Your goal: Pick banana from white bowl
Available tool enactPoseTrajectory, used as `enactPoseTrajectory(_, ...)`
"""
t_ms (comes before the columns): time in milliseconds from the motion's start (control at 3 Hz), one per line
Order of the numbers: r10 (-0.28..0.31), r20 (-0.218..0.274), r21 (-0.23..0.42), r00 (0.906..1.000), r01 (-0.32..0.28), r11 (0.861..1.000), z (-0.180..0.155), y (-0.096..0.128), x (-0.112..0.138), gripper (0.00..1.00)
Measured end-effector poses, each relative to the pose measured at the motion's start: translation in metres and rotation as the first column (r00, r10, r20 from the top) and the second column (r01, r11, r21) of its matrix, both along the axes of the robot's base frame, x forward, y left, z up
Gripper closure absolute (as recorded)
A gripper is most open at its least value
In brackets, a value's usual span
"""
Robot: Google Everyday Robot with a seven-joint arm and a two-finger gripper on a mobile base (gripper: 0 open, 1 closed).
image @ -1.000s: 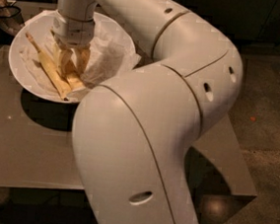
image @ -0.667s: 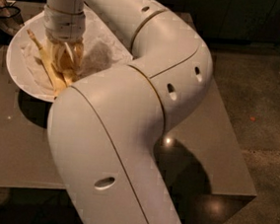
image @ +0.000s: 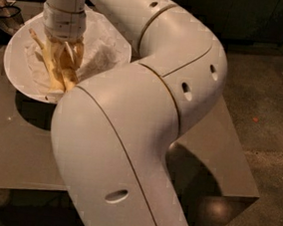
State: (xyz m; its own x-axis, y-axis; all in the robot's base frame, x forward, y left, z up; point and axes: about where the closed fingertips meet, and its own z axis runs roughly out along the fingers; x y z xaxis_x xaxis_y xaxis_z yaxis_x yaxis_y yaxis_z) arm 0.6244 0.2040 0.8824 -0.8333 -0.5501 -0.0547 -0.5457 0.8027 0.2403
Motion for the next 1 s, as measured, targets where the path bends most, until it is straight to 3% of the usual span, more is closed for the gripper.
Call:
enactPoseTrajectory(333, -0.118, -0.008, 0.013, 0.9929, 0.119, 0.993, 0.03, -0.008, -0.033, 1.0)
enactPoseTrajectory(667, -0.118, -0.007, 0.014, 0.9929, 0.118, 0.993, 0.03, -0.007, -0.033, 1.0)
enactPoseTrajectory(1000, -0.11, -0.037, 0.021, 0.9932, 0.111, 0.994, 0.044, 0.001, -0.054, 1.0)
